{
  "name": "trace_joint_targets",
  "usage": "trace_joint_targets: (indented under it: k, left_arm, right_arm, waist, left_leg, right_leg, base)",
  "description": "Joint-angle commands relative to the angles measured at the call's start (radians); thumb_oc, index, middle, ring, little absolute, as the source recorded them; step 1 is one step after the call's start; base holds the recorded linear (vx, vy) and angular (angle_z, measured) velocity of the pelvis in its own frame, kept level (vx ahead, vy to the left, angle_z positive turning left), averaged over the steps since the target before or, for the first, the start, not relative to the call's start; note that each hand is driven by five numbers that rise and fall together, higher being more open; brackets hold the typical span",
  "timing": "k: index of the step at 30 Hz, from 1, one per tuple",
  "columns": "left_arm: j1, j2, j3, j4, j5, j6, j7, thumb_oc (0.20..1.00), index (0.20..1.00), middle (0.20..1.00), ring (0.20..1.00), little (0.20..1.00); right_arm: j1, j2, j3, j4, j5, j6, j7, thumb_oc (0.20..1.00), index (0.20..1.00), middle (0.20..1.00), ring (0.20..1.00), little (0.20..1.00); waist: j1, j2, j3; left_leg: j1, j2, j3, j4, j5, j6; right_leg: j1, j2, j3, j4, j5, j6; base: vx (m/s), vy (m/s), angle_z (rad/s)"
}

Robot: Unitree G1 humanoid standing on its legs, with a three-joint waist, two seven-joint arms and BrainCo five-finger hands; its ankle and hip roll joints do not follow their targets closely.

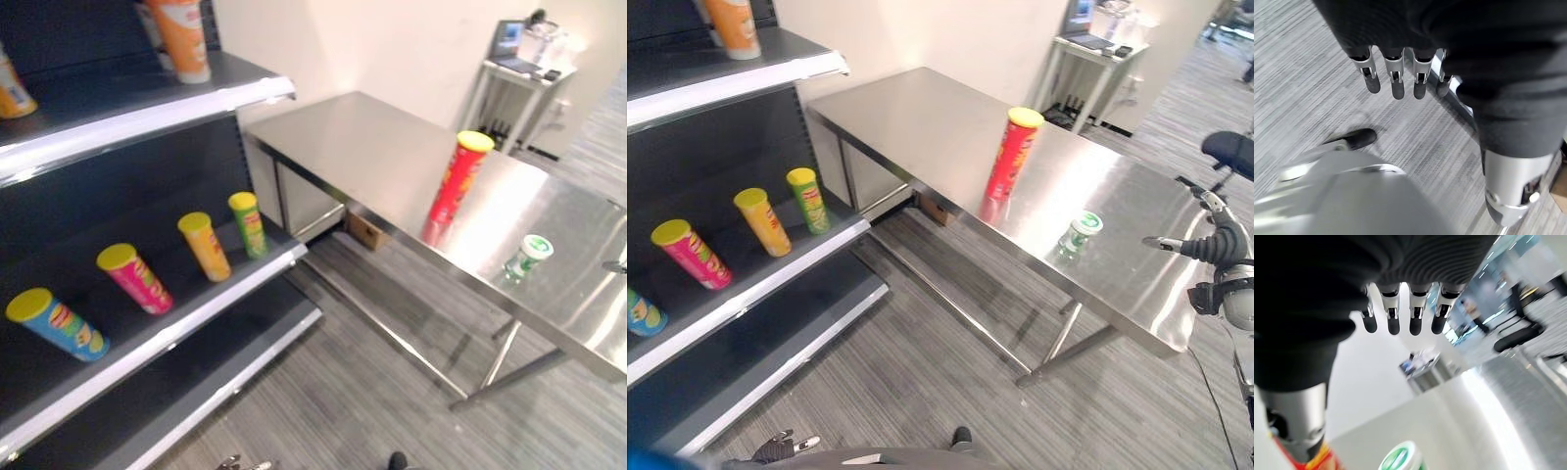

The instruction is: Put the goods on the table back onto the shelves and tidy them up.

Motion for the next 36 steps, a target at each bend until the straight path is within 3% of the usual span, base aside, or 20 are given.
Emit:
trace_joint_targets:
  k: [1, 3, 15, 36]
  left_arm:
    - [-0.058, 0.027, -0.021, 0.029, -0.011, -0.025, -0.011, 1.0, 1.0, 1.0, 1.0, 1.0]
    - [-0.06, 0.028, -0.024, 0.044, -0.022, -0.026, -0.004, 1.0, 1.0, 1.0, 1.0, 1.0]
    - [-0.063, 0.022, -0.029, 0.063, -0.045, -0.029, 0.016, 1.0, 1.0, 1.0, 1.0, 1.0]
    - [-0.064, 0.025, -0.054, 0.054, -0.073, -0.032, 0.027, 1.0, 1.0, 1.0, 1.0, 1.0]
  right_arm:
    - [-0.104, -0.108, 0.056, 0.047, 0.025, -0.022, 0.027, 1.0, 1.0, 1.0, 1.0, 1.0]
    - [-0.16, -0.129, 0.13, 0.115, 0.026, -0.015, 0.048, 1.0, 1.0, 1.0, 1.0, 1.0]
    - [-0.325, -0.14, 0.306, 0.323, -0.107, 0.018, 0.021, 1.0, 1.0, 1.0, 1.0, 1.0]
    - [-0.448, -0.084, 0.411, 0.51, -0.14, 0.049, 0.013, 1.0, 1.0, 1.0, 1.0, 1.0]
  waist:
    - [0.03, 0.003, 0.017]
    - [0.045, 0.001, 0.018]
    - [0.068, 0.001, 0.024]
    - [0.09, 0.017, 0.039]
  left_leg:
    - [-0.023, 0.06, -0.097, 0.005, -0.017, -0.029]
    - [-0.033, 0.069, -0.112, 0.005, -0.008, -0.038]
    - [-0.052, 0.085, -0.142, 0.005, 0.009, -0.053]
    - [-0.085, 0.111, -0.181, 0.005, 0.035, -0.071]
  right_leg:
    - [0.014, -0.063, -0.045, 0.04, -0.044, 0.065]
    - [0.024, -0.057, -0.062, 0.04, -0.055, 0.058]
    - [0.041, -0.041, -0.098, 0.034, -0.066, 0.047]
    - [0.049, -0.006, -0.136, 0.019, -0.087, 0.026]
  base:
    - [0.0, -0.046, 0.26]
    - [0.01, -0.064, 0.26]
    - [0.0, -0.037, 0.11]
    - [0.0, -0.024, 0.06]
